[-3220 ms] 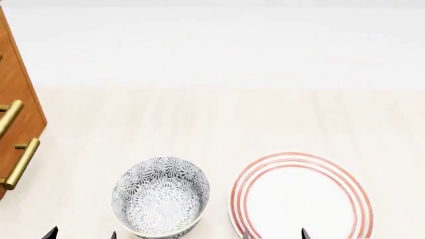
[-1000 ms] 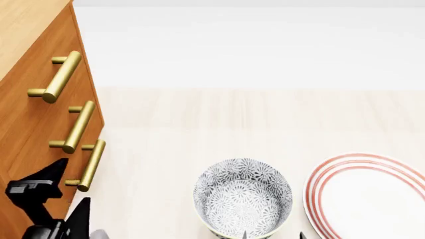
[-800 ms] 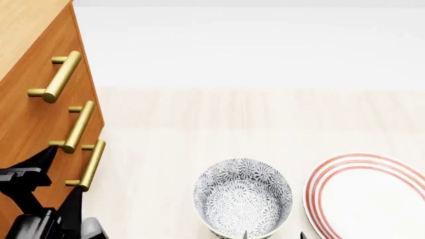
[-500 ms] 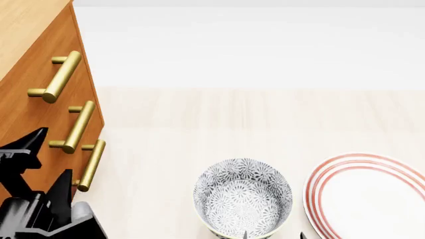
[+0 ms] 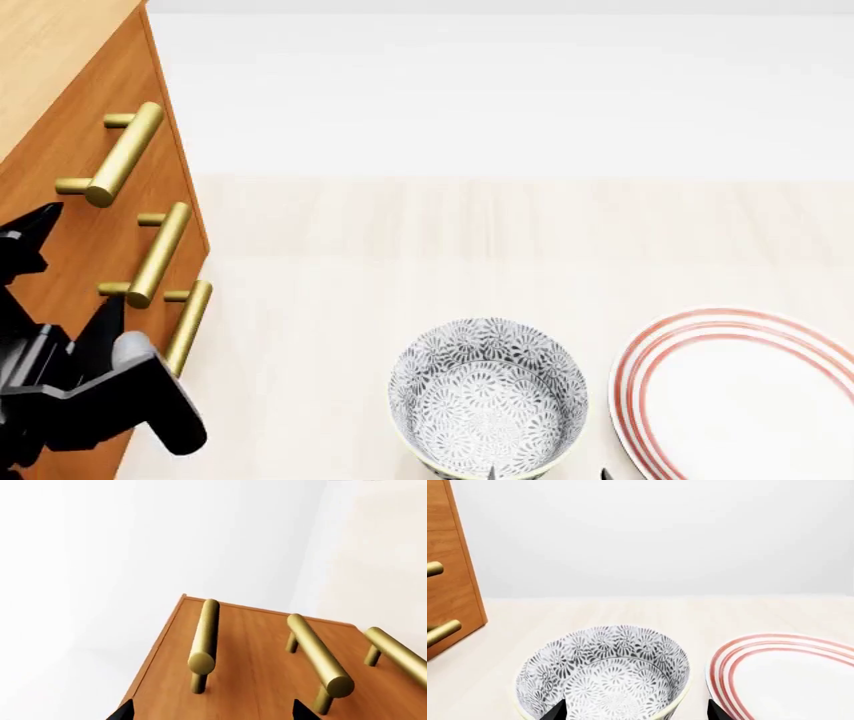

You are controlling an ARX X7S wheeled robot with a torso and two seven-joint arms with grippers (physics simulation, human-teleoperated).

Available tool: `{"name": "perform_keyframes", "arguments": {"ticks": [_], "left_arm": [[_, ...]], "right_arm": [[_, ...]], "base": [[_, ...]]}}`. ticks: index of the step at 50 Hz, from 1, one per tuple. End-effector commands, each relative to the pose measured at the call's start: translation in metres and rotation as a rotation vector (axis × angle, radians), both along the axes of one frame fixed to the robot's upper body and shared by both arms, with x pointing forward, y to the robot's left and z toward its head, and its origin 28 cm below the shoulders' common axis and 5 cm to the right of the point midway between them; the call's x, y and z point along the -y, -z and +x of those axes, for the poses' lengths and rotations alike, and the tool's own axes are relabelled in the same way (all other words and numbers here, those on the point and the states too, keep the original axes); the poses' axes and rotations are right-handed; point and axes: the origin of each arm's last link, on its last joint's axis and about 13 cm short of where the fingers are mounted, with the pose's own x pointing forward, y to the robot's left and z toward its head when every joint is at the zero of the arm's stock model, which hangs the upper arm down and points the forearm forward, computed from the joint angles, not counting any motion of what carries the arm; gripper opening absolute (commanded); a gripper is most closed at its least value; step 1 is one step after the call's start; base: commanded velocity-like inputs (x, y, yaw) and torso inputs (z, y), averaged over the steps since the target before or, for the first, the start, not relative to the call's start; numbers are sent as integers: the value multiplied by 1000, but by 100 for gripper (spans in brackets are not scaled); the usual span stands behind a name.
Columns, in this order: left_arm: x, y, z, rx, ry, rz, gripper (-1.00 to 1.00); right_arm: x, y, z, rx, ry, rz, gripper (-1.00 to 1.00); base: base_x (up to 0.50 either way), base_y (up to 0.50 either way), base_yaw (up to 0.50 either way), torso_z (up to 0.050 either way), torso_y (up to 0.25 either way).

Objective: Open the top drawer of the cabinet.

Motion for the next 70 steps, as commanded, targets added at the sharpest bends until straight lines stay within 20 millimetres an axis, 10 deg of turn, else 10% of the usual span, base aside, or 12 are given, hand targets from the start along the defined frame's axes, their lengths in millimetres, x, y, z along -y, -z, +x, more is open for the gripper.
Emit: {"name": "perform_keyframes", "arguments": {"ticks": [1, 70], "left_arm": [[1, -14, 13, 2, -7, -49, 100], [5, -19, 62, -14, -45, -159, 100]], "right_arm": [[-1, -1, 1, 7, -2, 1, 100], [0, 0, 2, -2, -5, 3, 100]], "base": [[0, 0, 0, 0, 0], [0, 0, 0, 0, 0]]}}
